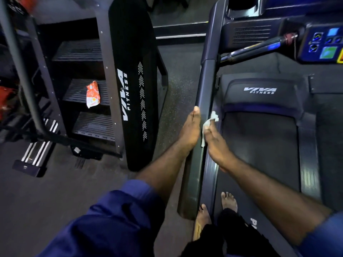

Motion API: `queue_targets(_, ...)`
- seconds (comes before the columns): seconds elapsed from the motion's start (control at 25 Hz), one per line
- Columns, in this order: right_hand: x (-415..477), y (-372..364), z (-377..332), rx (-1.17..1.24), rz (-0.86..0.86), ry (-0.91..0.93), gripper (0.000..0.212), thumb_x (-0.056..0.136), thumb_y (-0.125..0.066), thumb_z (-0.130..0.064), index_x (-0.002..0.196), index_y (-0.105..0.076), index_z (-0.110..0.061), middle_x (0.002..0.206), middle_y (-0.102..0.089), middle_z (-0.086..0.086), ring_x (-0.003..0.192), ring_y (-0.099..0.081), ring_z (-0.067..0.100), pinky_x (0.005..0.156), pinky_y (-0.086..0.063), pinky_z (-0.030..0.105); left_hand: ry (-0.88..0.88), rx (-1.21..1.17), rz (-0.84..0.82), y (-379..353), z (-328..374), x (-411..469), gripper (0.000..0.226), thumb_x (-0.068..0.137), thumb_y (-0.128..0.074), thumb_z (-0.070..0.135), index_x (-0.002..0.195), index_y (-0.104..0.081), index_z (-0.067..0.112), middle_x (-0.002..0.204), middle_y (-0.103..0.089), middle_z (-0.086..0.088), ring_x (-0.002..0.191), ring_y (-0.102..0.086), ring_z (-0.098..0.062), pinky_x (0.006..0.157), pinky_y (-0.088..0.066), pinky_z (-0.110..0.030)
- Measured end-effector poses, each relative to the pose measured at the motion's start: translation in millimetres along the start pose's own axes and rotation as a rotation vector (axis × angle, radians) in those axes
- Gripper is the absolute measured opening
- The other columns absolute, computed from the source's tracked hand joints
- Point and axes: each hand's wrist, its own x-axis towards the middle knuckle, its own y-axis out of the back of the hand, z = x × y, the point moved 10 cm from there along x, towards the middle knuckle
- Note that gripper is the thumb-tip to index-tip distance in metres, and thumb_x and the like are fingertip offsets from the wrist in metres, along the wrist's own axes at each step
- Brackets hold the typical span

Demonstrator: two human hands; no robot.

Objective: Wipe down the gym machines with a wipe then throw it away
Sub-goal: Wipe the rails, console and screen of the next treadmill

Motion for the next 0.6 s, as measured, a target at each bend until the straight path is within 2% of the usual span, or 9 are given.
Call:
queue_targets(0.08, -11.0, -4.7, 7.9, -0.066, -0.009, 0.025, 0.067, 0.109, -0.033, -0.053, 0.165, 0.0, -0.037, 0.166, -0.011, -0.014, 0.15, -0.018, 0.001, 0.115, -0.02, 0.016, 0.02, -0.069, -0.026, 3.0, -11.1, -14.2, 0.08, 0.103, -0.024, 0.076, 0.157, -0.046, 0.021, 0.158, -0.05, -0.004, 0.142, -0.048, -0.016, 0.123, -0.031, -0.038)
queue_targets(0.12, -16.8, -7.0, 11.9, -0.059, -0.008, -0.005, 0.067, 0.109, -0.035, -0.055, 0.166, -0.004, -0.036, 0.166, -0.018, -0.01, 0.151, -0.025, 0.007, 0.115, -0.024, 0.018, 0.011, -0.084, -0.02, 6.0, -9.7, -22.8, 0.084, 0.1, -0.025, 0.079, 0.157, -0.046, 0.022, 0.159, -0.05, -0.004, 0.144, -0.048, -0.018, 0.124, -0.031, -0.042)
queue_targets(0.2, -34.2, -8.3, 11.1, -0.079, 0.006, -0.029, 0.069, 0.106, -0.04, -0.059, 0.166, -0.016, -0.035, 0.159, -0.043, 0.002, 0.141, -0.048, 0.02, 0.111, -0.039, 0.022, -0.004, -0.068, -0.02, 7.9, -2.3, -36.2, 0.077, 0.105, -0.026, 0.072, 0.157, -0.046, 0.019, 0.16, -0.048, -0.007, 0.148, -0.045, -0.023, 0.122, -0.03, -0.037)
queue_targets(0.28, -50.2, 0.0, -5.9, -0.098, 0.015, 0.008, 0.06, 0.111, -0.044, -0.038, 0.165, -0.023, -0.023, 0.145, -0.05, -0.003, 0.133, -0.052, 0.015, 0.1, -0.042, 0.009, -0.021, -0.013, -0.006, 11.9, 5.2, -48.3, 0.073, 0.108, -0.026, 0.066, 0.153, -0.051, 0.014, 0.155, -0.053, -0.011, 0.144, -0.048, -0.027, 0.111, -0.034, -0.033)
queue_targets(0.32, -55.5, 8.1, -20.2, -0.097, 0.043, 0.04, 0.056, 0.112, -0.045, -0.031, 0.163, -0.028, -0.017, 0.142, -0.048, -0.006, 0.137, -0.048, 0.013, 0.103, -0.037, 0.007, -0.037, 0.011, -0.006, 13.7, 11.5, -53.6, 0.072, 0.108, -0.027, 0.066, 0.149, -0.055, 0.013, 0.151, -0.057, -0.012, 0.141, -0.051, -0.028, 0.106, -0.036, -0.033)
queue_targets(0.4, -53.5, 26.7, -40.8, -0.079, 0.093, 0.055, 0.055, 0.109, -0.049, -0.034, 0.159, -0.038, -0.013, 0.144, -0.051, -0.007, 0.144, -0.046, 0.013, 0.12, -0.032, 0.023, -0.08, 0.043, -0.02, 18.1, 31.1, -56.8, 0.072, 0.107, -0.028, 0.068, 0.133, -0.066, 0.013, 0.136, -0.066, -0.014, 0.129, -0.06, -0.03, 0.099, -0.042, -0.032)
queue_targets(0.44, -54.4, 35.9, -48.6, -0.03, 0.123, 0.049, 0.053, 0.109, -0.051, -0.036, 0.156, -0.046, -0.012, 0.144, -0.057, -0.005, 0.14, -0.051, 0.011, 0.121, -0.035, 0.029, -0.1, 0.064, -0.03, 19.3, 39.0, -56.4, 0.071, 0.106, -0.03, 0.07, 0.121, -0.07, 0.013, 0.127, -0.07, -0.014, 0.122, -0.063, -0.031, 0.098, -0.045, -0.034)
queue_targets(0.52, -59.3, 52.3, -65.5, 0.191, 0.193, 0.034, 0.037, 0.11, -0.049, -0.037, 0.131, -0.067, -0.013, 0.118, -0.073, -0.006, 0.109, -0.065, 0.005, 0.1, -0.047, 0.027, -0.155, 0.049, -0.051, 19.0, 61.9, -57.5, 0.065, 0.106, -0.035, 0.067, 0.091, -0.069, 0.014, 0.102, -0.072, -0.011, 0.102, -0.066, -0.029, 0.09, -0.048, -0.035)
queue_targets(0.6, -71.6, 66.7, -78.8, 0.419, 0.245, 0.029, 0.037, 0.11, -0.048, -0.035, 0.118, -0.073, -0.009, 0.101, -0.075, -0.005, 0.09, -0.068, 0.006, 0.085, -0.049, 0.025, -0.206, 0.001, -0.069, 15.7, 83.7, -60.3, 0.059, 0.105, -0.042, 0.066, 0.081, -0.065, 0.017, 0.09, -0.067, -0.007, 0.088, -0.062, -0.026, 0.082, -0.046, -0.036)
